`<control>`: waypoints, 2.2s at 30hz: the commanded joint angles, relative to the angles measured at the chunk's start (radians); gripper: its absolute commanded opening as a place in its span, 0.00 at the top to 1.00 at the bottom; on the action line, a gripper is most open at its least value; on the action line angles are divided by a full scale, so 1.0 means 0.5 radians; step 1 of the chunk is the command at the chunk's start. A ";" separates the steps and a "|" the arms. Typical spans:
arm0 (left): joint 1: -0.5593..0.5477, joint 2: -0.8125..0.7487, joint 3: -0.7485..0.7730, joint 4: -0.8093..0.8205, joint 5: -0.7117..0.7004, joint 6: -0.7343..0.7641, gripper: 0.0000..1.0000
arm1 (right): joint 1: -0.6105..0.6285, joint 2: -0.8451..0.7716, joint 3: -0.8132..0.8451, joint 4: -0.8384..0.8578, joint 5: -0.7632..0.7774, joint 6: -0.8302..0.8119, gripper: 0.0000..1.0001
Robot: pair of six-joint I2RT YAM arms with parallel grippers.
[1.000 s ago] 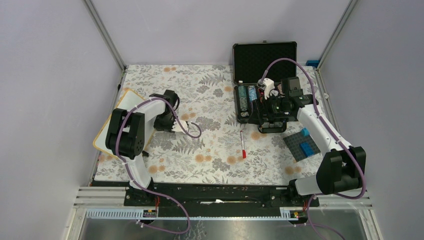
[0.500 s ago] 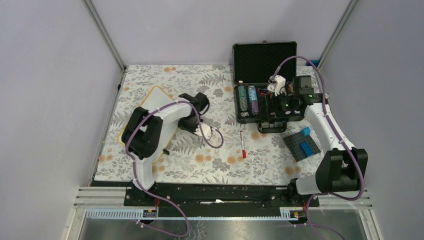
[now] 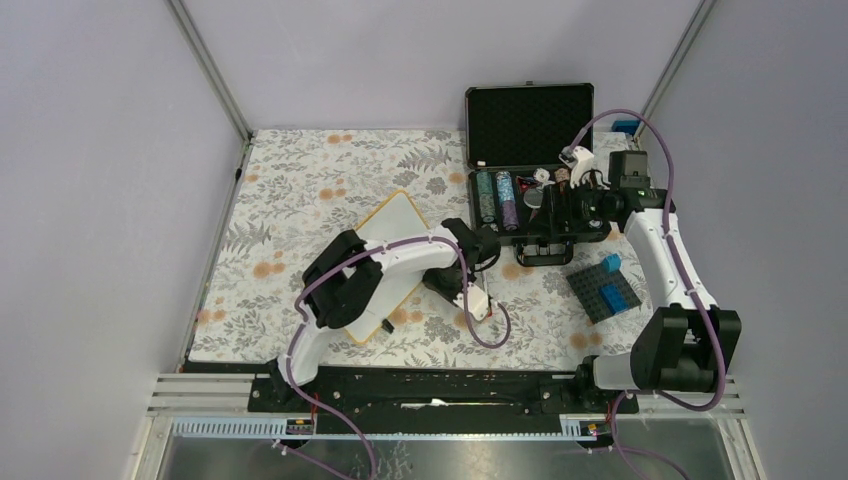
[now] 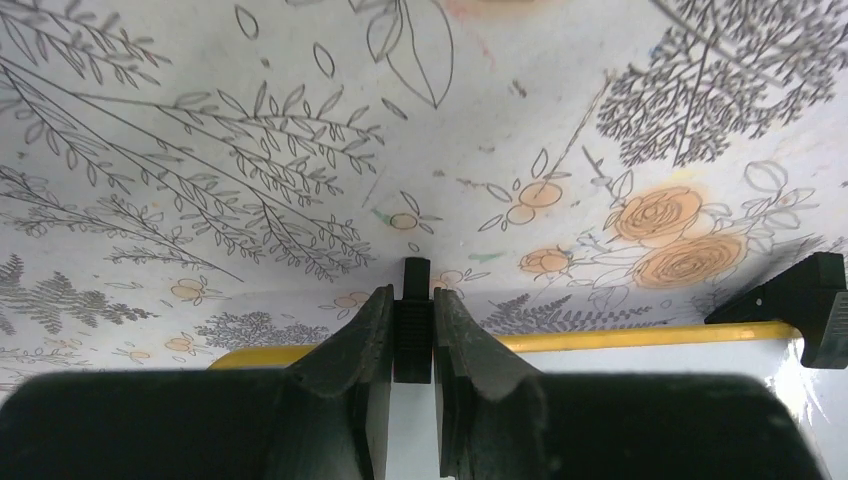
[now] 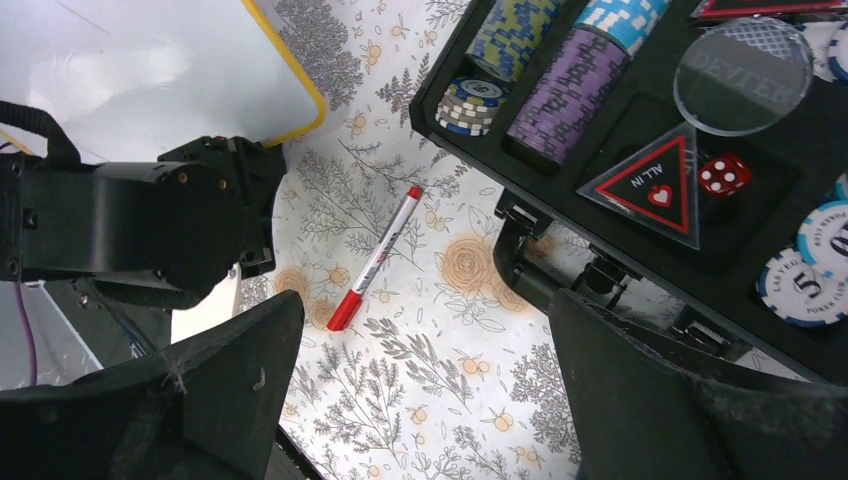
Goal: Write a sentence on the whiteboard
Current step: Move the whiteboard to the corner of the board, then pick up the whiteboard marker from the center of the board.
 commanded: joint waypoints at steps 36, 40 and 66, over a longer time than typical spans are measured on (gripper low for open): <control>1.202 -1.292 0.108 1.317 0.898 -2.928 0.03 | 1.027 0.001 -0.359 0.291 1.087 0.602 0.19; 1.272 -1.331 0.104 1.354 0.504 -3.208 0.01 | 1.237 0.119 -0.352 0.362 1.443 0.754 0.27; 1.302 -1.385 0.010 1.333 -0.068 -3.414 0.01 | 1.288 0.769 -0.157 0.411 1.498 1.052 0.57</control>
